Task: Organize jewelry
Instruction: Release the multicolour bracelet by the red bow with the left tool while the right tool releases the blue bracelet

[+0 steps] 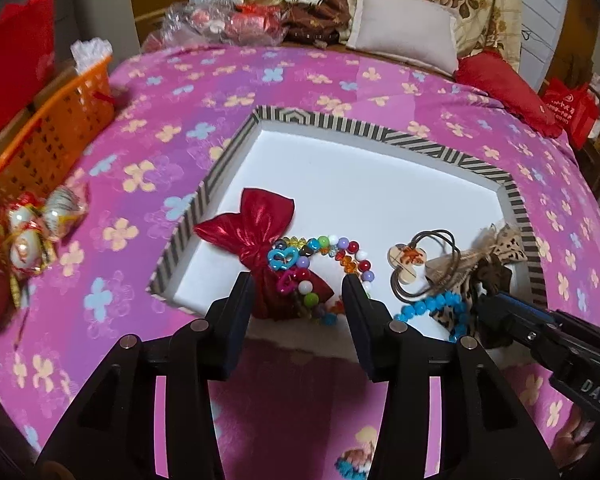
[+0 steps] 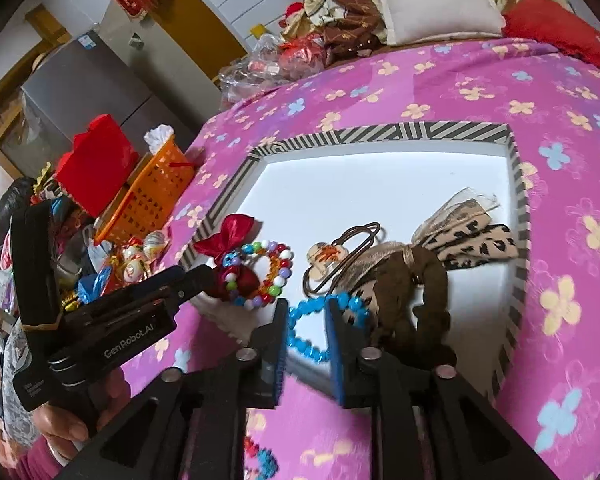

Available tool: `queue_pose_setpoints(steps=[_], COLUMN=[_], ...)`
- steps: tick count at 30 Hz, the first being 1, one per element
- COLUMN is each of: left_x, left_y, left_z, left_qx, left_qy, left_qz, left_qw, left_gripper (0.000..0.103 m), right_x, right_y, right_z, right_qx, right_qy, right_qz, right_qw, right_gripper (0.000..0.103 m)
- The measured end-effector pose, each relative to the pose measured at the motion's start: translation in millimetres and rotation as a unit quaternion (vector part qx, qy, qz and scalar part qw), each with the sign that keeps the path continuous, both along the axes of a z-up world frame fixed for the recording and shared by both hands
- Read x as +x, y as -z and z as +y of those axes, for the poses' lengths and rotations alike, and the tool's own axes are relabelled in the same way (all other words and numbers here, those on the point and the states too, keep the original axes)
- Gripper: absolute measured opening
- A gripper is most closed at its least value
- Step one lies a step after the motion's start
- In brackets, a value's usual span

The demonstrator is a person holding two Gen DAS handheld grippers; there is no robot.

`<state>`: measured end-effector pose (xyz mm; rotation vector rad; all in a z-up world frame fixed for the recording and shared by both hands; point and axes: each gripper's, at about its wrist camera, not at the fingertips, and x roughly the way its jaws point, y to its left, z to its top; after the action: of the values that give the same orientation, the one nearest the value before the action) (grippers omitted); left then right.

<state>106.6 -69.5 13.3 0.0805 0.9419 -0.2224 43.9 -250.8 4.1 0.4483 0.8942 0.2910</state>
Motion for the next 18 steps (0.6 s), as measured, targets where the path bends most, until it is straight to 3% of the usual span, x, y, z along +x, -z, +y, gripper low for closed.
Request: queue_pose_setpoints(steps=[2, 8, 14, 18], left_x=[-10, -38, -62, -73], left_y=[-6, -14, -13, -10], left_z=[0, 2, 3, 7], left_qx=[0.006, 0.015, 0.015, 0.012], left_qy=[0.001, 0.004, 0.01, 0.008], left_qz=[-0.013, -0.036, -0.036, -0.03], left_qw=[0.9999, 0.9992, 0.9992, 0.9995], left_gripper=[0.046, 0.05, 0.051, 0.052], right_x=[-10, -40, -68, -84], right_y=[-5, -15, -16, -15], right_z=[0, 4, 8, 11], right_qx=[-0.006, -0.027, -0.05, -0.064], right_qy=[0.002, 0.001, 0.002, 0.0], right_qz=[-0.007, -0.022, -0.03, -0.032], right_qw=[1.0, 0.999, 0.998, 0.997], right_gripper=[0.026, 0.026, 0.036, 0.037])
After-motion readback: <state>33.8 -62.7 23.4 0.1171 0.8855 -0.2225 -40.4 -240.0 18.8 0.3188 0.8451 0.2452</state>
